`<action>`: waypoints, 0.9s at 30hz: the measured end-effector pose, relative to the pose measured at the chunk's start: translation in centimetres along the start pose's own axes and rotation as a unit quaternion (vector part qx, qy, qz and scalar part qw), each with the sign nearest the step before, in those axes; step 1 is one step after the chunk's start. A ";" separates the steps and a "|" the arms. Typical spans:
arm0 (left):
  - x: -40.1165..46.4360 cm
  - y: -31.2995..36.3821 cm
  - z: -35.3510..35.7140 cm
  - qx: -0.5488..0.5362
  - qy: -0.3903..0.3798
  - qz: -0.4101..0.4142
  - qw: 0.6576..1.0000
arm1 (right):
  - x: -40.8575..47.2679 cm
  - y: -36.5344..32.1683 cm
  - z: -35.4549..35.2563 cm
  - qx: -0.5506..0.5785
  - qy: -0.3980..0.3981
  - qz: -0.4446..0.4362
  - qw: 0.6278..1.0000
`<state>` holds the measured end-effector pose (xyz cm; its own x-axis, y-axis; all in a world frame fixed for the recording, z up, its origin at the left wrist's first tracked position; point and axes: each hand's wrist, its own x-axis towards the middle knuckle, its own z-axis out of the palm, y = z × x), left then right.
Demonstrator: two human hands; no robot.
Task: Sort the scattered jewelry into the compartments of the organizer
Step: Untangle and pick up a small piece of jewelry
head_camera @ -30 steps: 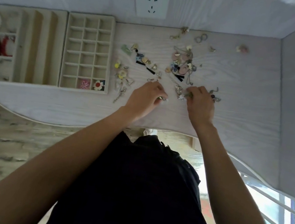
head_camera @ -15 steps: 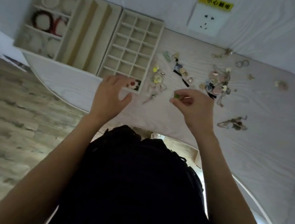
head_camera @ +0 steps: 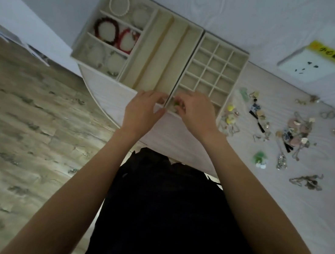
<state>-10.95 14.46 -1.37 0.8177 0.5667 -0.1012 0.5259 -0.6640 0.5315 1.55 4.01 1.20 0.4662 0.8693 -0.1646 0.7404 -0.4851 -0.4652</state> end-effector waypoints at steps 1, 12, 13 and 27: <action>0.1 -0.3 -0.1 -0.003 -0.002 0.008 1.000 | 0.2 -0.2 0.1 0.002 -0.001 0.014 1.000; 1.2 -1.3 -0.1 0.049 0.056 0.169 0.983 | -1.6 1.2 0.8 -0.007 0.149 0.055 0.987; 1.2 -1.3 -0.1 0.064 0.049 0.177 0.981 | -1.8 1.0 1.0 -0.014 0.141 0.053 0.989; 1.7 -0.7 0.0 0.126 0.031 0.198 0.971 | -0.2 -0.7 2.2 -0.073 0.077 0.113 0.988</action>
<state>-9.89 15.91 -1.88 0.9560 0.2655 0.1248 0.2200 -0.9302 0.2938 -0.13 4.36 -0.36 0.6872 0.7182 -0.1095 0.6659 -0.6830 -0.3001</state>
